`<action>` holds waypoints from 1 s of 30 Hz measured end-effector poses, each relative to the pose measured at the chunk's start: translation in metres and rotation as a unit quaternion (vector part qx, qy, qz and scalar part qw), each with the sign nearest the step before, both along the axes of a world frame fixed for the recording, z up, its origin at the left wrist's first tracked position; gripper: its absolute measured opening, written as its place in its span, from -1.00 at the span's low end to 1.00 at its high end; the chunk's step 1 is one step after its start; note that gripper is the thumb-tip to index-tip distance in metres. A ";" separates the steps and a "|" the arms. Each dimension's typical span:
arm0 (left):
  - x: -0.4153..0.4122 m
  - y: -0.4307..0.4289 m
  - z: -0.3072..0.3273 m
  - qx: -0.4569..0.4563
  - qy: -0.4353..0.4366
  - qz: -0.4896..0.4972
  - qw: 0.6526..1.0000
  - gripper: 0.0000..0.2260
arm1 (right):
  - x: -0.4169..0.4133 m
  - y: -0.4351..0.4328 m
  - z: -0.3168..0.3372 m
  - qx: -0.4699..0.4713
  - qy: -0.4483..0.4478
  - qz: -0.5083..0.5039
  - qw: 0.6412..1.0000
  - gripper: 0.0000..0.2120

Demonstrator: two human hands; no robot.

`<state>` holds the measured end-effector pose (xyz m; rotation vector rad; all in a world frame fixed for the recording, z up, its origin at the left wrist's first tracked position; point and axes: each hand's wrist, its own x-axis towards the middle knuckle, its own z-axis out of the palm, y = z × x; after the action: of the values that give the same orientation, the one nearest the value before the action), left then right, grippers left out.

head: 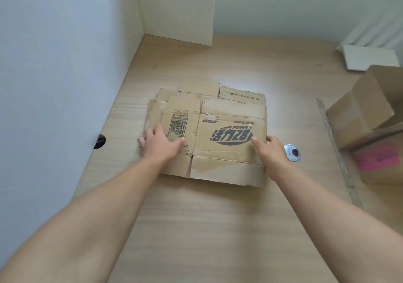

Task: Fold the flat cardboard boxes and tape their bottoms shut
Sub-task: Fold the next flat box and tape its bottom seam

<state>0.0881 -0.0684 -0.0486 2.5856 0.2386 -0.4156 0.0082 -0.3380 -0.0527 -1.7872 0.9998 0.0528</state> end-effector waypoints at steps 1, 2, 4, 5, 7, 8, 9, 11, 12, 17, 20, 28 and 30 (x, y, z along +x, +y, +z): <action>-0.006 0.001 0.002 -0.027 0.007 0.018 0.999 -0.17 | -0.008 -0.003 -0.001 0.049 -0.021 -0.009 0.999 -0.63; -0.014 0.001 0.004 -0.053 0.012 0.034 0.998 -0.12 | -0.018 -0.006 -0.001 0.095 -0.040 -0.016 0.994 -0.71; -0.034 -0.001 0.008 -0.094 0.019 0.051 0.994 -0.10 | -0.041 -0.014 -0.002 0.176 -0.068 -0.025 0.982 -0.76; -0.046 -0.003 0.012 -0.123 0.022 0.051 0.991 -0.14 | -0.054 -0.019 -0.001 0.207 -0.085 -0.022 0.974 -0.76; -0.074 -0.011 0.024 -0.234 0.020 0.038 0.971 -0.35 | -0.084 -0.030 0.001 0.248 -0.133 -0.006 0.960 -0.77; -0.090 -0.017 0.032 -0.295 0.025 0.029 0.955 -0.43 | -0.099 -0.036 0.004 0.257 -0.156 0.004 0.954 -0.76; -0.106 -0.024 0.042 -0.345 0.029 0.012 0.938 -0.43 | -0.116 -0.042 0.007 0.257 -0.173 0.017 0.951 -0.76; -0.139 -0.035 0.061 -0.386 0.029 -0.040 0.921 -0.20 | -0.150 -0.054 0.018 0.244 -0.205 0.043 0.947 -0.71; -0.156 -0.041 0.071 -0.387 0.030 -0.067 0.919 -0.05 | -0.166 -0.060 0.025 0.241 -0.218 0.055 0.944 -0.67; -0.252 -0.063 0.105 -0.355 0.039 -0.175 0.917 0.17 | -0.251 -0.090 0.064 0.233 -0.256 0.125 0.930 -0.41; -0.301 -0.072 0.109 -0.319 0.036 -0.214 0.923 0.10 | -0.300 -0.104 0.076 0.222 -0.287 0.132 0.922 -0.45; -0.402 -0.059 0.079 -0.339 -0.069 -0.180 0.921 -0.12 | -0.394 -0.109 0.072 0.135 -0.265 0.230 0.927 -0.36; -0.417 -0.055 0.075 -0.371 -0.093 -0.132 0.915 -0.18 | -0.407 -0.102 0.068 0.103 -0.262 0.254 0.926 -0.32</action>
<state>-0.3292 -0.1229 0.0260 1.8807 -0.2939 -0.2756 -0.3989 -0.4404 0.0150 -1.6917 0.1326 -0.0004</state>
